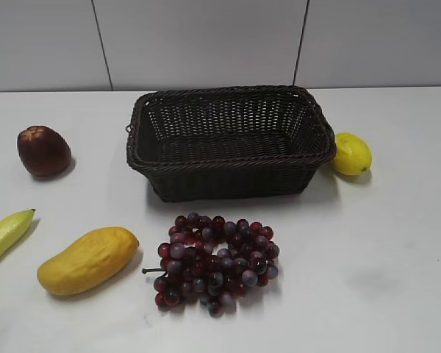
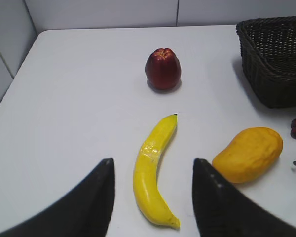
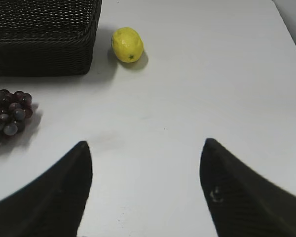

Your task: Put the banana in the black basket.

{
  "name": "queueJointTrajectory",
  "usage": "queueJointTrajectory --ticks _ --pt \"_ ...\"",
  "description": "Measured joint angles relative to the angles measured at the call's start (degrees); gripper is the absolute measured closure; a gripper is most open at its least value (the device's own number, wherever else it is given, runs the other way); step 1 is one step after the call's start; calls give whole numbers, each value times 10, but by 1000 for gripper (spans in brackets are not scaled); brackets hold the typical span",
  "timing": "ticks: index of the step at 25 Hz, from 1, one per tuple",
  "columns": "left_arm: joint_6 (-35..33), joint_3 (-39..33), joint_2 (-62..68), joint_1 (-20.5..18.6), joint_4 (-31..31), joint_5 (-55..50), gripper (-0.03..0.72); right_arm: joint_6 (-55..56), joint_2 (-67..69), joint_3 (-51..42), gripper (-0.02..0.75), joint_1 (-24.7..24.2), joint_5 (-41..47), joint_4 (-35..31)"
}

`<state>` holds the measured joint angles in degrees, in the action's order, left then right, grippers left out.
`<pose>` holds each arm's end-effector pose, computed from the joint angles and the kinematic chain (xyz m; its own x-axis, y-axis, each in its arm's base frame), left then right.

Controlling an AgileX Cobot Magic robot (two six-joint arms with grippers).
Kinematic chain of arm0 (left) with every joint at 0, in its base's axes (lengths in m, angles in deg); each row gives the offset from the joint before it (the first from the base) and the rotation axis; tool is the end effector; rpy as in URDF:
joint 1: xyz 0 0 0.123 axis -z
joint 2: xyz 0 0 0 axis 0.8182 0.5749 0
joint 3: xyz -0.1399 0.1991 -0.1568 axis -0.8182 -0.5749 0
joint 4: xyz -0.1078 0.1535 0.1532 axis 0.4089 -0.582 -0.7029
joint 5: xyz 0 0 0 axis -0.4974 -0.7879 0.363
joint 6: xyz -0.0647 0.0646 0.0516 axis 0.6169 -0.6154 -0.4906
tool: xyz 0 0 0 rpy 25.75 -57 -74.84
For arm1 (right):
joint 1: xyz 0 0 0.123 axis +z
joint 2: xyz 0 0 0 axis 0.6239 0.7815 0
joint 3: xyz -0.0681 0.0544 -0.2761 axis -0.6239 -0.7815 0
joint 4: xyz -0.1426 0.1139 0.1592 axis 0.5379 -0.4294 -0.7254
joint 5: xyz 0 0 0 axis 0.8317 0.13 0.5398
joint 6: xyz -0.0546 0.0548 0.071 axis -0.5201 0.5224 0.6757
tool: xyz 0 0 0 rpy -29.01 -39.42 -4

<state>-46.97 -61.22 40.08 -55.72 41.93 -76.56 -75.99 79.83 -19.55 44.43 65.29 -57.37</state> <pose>-0.0060 -0.0177 0.2701 -0.4178 0.0080 -0.9085 0.1441 0.9879 -0.0576 -0.0064 0.0085 0.2700 -0.4319 0.0355 -0.9012 -0.1447 0.9836 0.1081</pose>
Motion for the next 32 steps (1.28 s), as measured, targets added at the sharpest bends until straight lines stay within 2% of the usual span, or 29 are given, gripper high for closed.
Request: queueJointTrajectory --ticks 23,32 --pt "0 0 9 0 0 1 199 0 0 0 219 0 0 0" --pt "-4 3 163 0 10 1 199 0 0 0 219 0 0 0"
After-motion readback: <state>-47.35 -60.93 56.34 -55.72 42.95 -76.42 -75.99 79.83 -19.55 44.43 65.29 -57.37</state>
